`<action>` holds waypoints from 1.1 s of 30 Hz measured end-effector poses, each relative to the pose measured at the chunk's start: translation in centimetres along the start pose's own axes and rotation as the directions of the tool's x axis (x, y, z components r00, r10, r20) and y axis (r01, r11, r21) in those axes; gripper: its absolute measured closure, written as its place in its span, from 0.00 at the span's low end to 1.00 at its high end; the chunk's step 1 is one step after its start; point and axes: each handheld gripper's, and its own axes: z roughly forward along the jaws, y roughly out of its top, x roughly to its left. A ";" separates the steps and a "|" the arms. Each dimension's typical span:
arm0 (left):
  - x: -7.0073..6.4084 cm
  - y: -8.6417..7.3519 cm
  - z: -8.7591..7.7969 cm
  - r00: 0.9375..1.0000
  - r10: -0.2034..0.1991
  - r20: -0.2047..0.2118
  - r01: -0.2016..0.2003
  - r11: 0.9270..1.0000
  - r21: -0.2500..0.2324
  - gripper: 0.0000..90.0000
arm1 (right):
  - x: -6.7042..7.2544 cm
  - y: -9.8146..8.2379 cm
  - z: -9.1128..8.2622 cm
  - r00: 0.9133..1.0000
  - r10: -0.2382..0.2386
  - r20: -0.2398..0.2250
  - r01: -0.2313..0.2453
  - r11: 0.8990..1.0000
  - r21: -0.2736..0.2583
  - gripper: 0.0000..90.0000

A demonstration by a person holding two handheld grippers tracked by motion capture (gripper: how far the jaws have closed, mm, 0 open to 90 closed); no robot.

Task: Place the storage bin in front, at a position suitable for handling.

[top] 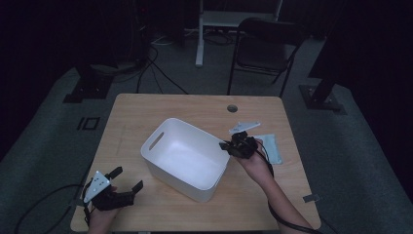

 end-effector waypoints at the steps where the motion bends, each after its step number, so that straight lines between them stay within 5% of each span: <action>1: 0.1 0.6 0.2 1.000 -0.001 0.012 0.001 1.000 0.004 0.02 | 0.0 0.1 0.0 1.000 0.002 0.000 -0.002 1.000 0.004 0.94; 5: 0.3 2.0 0.5 0.999 0.003 0.043 -0.003 1.000 0.003 0.02 | -0.1 -0.1 -0.2 1.000 0.023 -0.016 -0.023 1.000 -0.012 0.77; 12: 1.2 5.5 1.6 0.997 0.025 0.070 -0.023 0.999 -0.030 0.09 | 0.4 -0.6 -2.1 0.999 0.052 -0.012 -0.053 0.995 -0.083 0.67; 16: 1.5 6.9 2.6 0.996 0.048 0.079 -0.046 0.999 -0.023 0.18 | 0.6 -0.9 -2.8 0.998 0.068 -0.002 -0.068 0.992 -0.104 0.67; 20: 2.1 8.0 4.1 0.994 0.024 0.110 -0.024 1.000 -0.003 0.28 | 0.6 -1.2 -3.3 0.995 0.095 0.003 -0.094 0.986 -0.138 0.67; 21: 2.3 8.3 4.9 0.993 0.028 0.111 -0.030 0.999 0.020 0.37 | 0.6 -1.3 -3.4 0.994 0.105 0.011 -0.102 0.983 -0.152 0.67; 33: 2.4 7.9 7.1 0.992 0.028 0.122 -0.043 0.992 0.118 0.69 | 0.7 -1.6 -3.1 0.991 0.135 0.012 -0.130 0.976 -0.174 0.80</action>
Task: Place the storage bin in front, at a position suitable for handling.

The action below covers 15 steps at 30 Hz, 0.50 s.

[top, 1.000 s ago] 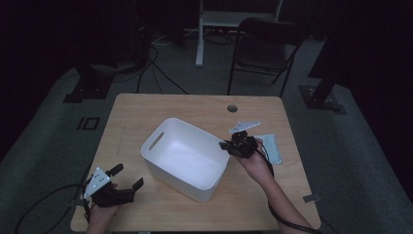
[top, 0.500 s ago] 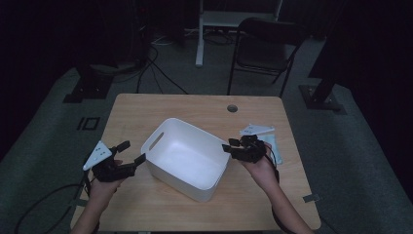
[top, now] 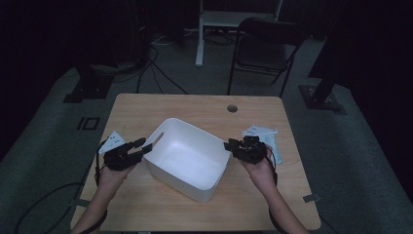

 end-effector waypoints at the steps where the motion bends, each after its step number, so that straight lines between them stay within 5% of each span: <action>1: 0.0 -0.1 0.1 1.000 -0.001 -0.005 0.001 1.000 -0.002 0.72 | 0.0 -0.1 0.1 1.000 -0.005 0.005 0.005 1.000 0.007 0.84; 8: -0.4 -0.2 0.4 0.997 -0.004 -0.071 0.005 1.000 0.012 0.84 | 0.0 -0.1 0.3 0.999 -0.021 0.025 0.021 1.000 0.020 0.92; 15: -1.0 -0.7 0.0 0.996 -0.030 -0.088 0.029 1.000 -0.005 0.85 | -0.2 0.2 0.6 0.999 -0.037 0.027 0.036 0.999 0.022 0.94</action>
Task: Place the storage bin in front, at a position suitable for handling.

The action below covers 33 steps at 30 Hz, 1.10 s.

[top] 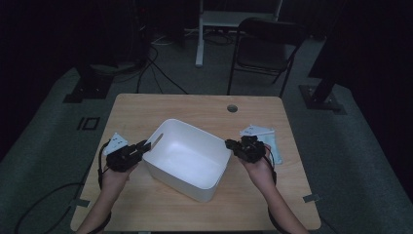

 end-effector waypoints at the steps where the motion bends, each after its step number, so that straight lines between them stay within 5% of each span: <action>1: -0.2 -0.1 -0.1 1.000 0.002 -0.003 -0.002 1.000 -0.005 0.85 | -0.1 0.0 0.0 1.000 0.000 -0.002 0.000 1.000 0.000 0.94; 9: -1.3 -0.8 -1.1 1.000 0.014 -0.018 -0.014 1.000 -0.018 0.84 | -0.8 0.5 0.5 1.000 0.003 -0.022 -0.002 1.000 0.008 0.96; 22: -3.5 -2.0 -2.6 0.997 -0.052 -0.049 0.050 0.998 -0.044 0.82 | -1.8 1.0 1.4 0.997 -0.014 -0.073 0.014 1.000 0.002 0.96; 29: -3.5 -2.3 -2.7 0.994 -0.104 -0.020 0.103 0.993 -0.052 0.76 | -2.1 1.0 1.4 0.994 -0.024 -0.106 0.024 1.000 -0.001 0.96; 33: -3.4 -1.9 -2.7 0.996 -0.092 -0.008 0.092 0.995 -0.038 0.69 | -2.0 1.0 1.3 0.994 -0.026 -0.104 0.026 1.000 -0.002 0.94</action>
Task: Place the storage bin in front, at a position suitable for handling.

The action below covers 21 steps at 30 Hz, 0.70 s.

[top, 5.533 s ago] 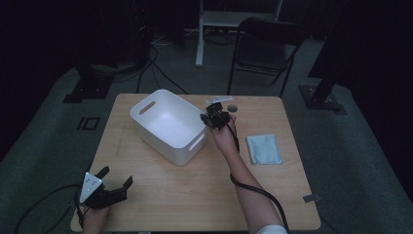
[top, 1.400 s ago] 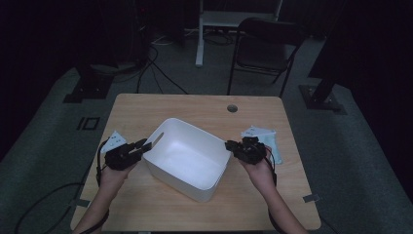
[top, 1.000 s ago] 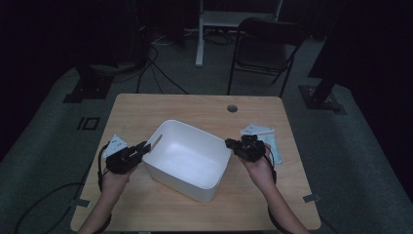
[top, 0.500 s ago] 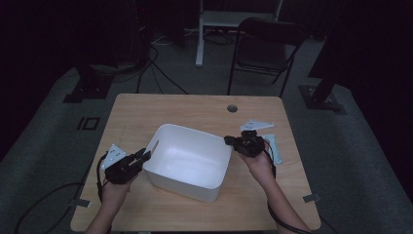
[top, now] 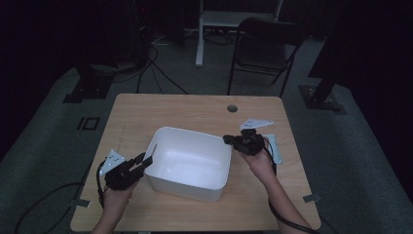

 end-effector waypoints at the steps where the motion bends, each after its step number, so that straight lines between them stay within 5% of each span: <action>1: 0.1 0.2 -0.1 1.000 0.002 0.002 -0.002 1.000 -0.005 0.68 | 0.0 0.0 -0.1 1.000 0.002 -0.004 -0.002 1.000 -0.009 0.91; 7: 1.4 1.6 -0.2 0.999 0.032 0.043 -0.030 0.999 -0.040 0.54 | 0.5 0.2 -2.6 0.999 0.035 0.032 -0.032 0.996 -0.081 0.84; 8: 1.9 2.0 -0.2 0.998 0.060 0.017 -0.059 0.996 -0.060 0.50 | 0.6 0.1 -2.9 0.999 0.038 0.035 -0.035 0.996 -0.081 0.83; 12: 2.7 2.7 0.3 0.996 0.080 0.031 -0.077 0.994 -0.077 0.48 | 1.4 -1.0 -4.0 0.998 0.049 0.042 -0.046 0.996 -0.081 0.72; 21: 5.2 4.4 2.9 0.989 0.056 0.134 -0.046 0.996 -0.079 0.45 | 3.5 -3.0 -5.3 0.992 0.107 0.059 -0.102 0.991 -0.085 0.56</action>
